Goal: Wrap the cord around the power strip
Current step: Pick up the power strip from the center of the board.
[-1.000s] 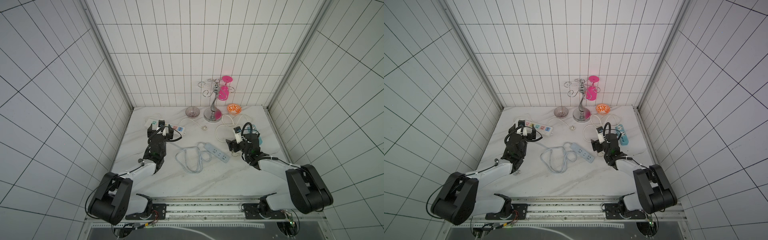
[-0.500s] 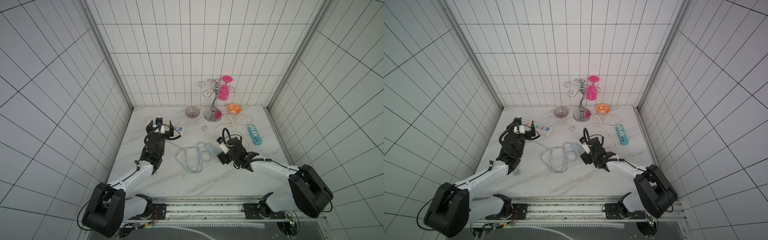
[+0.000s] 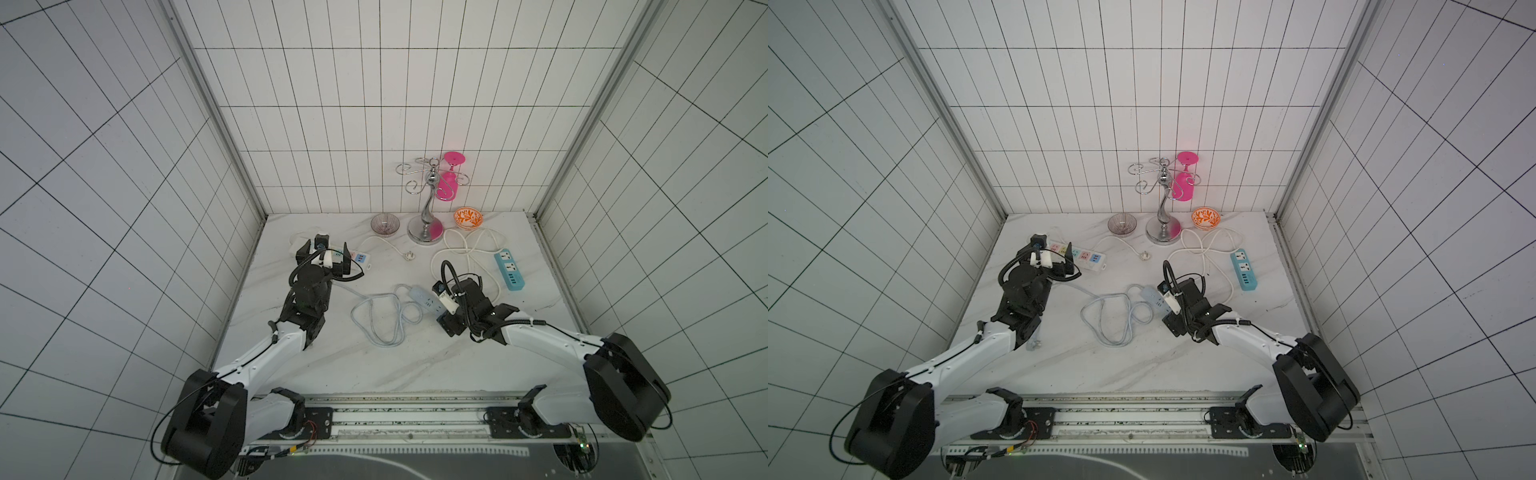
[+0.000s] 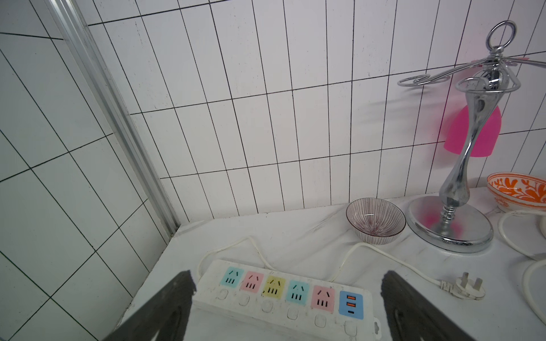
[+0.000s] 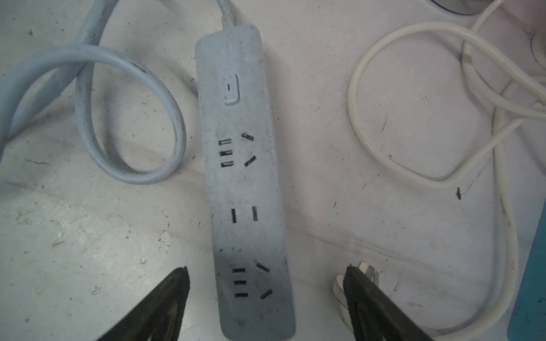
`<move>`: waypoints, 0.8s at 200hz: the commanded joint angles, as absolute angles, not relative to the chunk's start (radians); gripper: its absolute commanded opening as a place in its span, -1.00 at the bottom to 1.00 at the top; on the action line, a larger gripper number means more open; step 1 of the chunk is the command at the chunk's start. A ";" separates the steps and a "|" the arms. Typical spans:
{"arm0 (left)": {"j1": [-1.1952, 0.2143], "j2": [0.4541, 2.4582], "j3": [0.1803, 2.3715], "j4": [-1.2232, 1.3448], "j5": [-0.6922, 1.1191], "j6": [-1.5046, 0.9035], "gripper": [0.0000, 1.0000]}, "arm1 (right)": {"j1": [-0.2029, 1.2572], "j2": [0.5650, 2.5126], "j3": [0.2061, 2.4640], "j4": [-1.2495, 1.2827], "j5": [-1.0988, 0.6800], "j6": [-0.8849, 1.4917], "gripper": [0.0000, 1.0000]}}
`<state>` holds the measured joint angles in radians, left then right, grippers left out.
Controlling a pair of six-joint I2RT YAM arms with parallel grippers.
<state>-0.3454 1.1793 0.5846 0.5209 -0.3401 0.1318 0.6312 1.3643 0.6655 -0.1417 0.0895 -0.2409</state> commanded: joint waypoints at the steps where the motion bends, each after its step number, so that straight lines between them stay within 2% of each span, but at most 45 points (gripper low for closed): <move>1: -0.348 1.179 0.600 0.515 -0.325 0.147 0.96 | 0.657 1.409 0.747 -0.172 0.127 -0.275 0.64; 74: -0.348 1.205 0.616 0.513 -0.322 0.166 0.96 | 0.670 1.483 0.751 -0.105 0.246 -0.354 0.60; 160: -0.348 1.233 0.619 0.518 -0.346 0.176 0.96 | 0.662 1.537 0.762 -0.074 0.207 -0.387 0.49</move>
